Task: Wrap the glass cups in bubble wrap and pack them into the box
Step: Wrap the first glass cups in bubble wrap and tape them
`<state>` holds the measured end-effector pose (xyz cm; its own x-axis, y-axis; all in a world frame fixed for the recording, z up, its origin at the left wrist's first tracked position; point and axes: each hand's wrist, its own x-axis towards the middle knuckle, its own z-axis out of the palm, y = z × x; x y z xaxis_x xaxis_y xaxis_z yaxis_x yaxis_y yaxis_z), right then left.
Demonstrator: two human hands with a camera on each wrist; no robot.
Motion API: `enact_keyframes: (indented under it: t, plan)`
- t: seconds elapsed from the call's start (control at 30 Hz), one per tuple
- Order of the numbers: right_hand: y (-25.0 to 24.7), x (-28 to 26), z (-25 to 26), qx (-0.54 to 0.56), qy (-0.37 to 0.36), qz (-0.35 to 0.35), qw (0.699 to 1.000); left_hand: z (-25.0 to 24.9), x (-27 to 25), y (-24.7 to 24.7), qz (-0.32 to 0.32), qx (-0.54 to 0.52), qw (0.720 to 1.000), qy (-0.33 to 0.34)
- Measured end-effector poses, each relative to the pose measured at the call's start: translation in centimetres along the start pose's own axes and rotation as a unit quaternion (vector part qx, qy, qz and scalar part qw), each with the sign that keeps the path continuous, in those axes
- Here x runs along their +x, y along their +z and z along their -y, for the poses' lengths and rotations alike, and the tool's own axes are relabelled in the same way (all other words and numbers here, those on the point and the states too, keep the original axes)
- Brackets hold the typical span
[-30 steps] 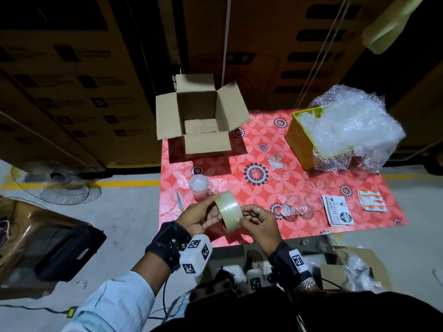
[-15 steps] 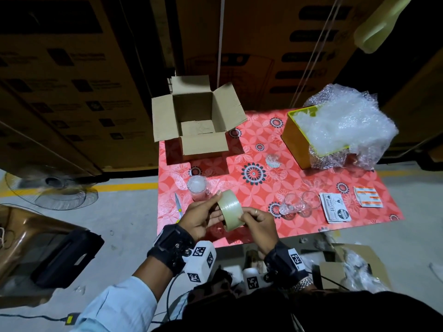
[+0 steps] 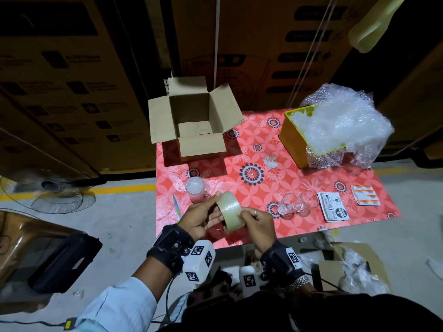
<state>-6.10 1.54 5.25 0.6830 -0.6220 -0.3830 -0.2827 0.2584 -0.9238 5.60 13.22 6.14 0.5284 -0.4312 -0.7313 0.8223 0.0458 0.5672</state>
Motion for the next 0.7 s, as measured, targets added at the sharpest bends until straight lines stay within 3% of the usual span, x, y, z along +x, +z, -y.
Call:
enact_keyframes:
  t: [0.3,0.7]
  plan:
    - [-0.6,0.2,-0.4,0.022,-0.014,0.023,0.999,-0.1,0.4,0.3,-0.005,0.004,1.000,-0.019]
    - [-0.9,1.0,-0.5,0.048,-0.004,-0.010,0.999,0.3,0.8,1.2,0.003,-0.002,1.000,0.011]
